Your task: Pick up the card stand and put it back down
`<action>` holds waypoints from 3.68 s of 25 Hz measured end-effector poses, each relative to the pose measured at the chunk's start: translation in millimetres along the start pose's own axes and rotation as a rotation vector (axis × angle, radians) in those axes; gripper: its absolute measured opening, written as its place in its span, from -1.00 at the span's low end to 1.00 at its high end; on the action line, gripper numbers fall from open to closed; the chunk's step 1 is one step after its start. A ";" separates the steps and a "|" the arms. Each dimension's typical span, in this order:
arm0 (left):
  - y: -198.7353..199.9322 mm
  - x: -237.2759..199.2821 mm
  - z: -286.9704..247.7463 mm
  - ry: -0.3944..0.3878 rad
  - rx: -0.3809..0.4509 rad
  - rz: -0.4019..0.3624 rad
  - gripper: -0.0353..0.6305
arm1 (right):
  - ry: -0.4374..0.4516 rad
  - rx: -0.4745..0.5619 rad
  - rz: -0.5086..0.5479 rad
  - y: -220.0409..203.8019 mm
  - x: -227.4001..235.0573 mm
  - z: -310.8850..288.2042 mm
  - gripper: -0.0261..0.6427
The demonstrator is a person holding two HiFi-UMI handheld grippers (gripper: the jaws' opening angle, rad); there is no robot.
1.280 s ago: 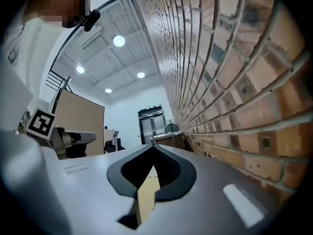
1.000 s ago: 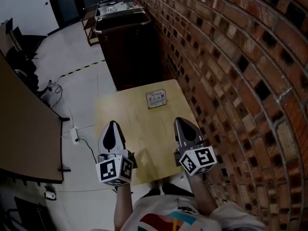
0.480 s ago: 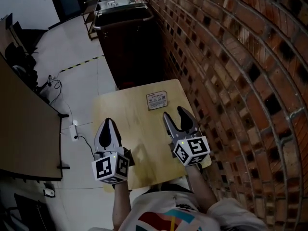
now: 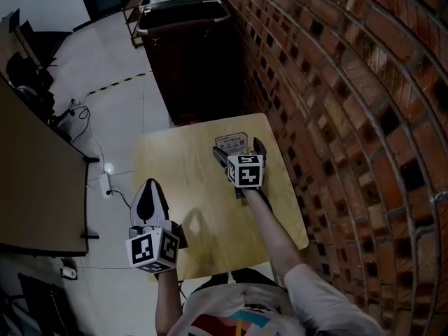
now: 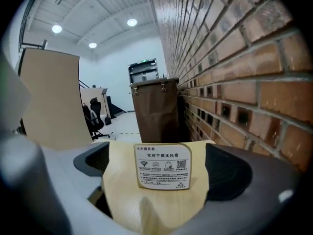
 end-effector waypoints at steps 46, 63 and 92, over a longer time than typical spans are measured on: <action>41.8 30.8 5.4 0.001 0.132 -0.116 -0.88 | 0.079 0.531 0.188 123.0 -58.9 212.0 0.78; 57.8 48.8 27.7 -0.030 0.170 -0.163 -0.88 | 0.129 0.553 0.161 118.2 -77.2 238.6 0.78; 58.7 22.5 41.2 0.006 0.167 -0.050 -0.88 | 0.121 0.546 0.130 108.7 -83.3 249.3 0.78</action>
Point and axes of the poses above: the fingertips, and each gripper's own axes: z backward along the fingers, x to its right, y out of its top, the point moved 2 cm from there along z, backward along the fingers, and after that the axes turned 1 degree about -z, right-handed, at the moved point
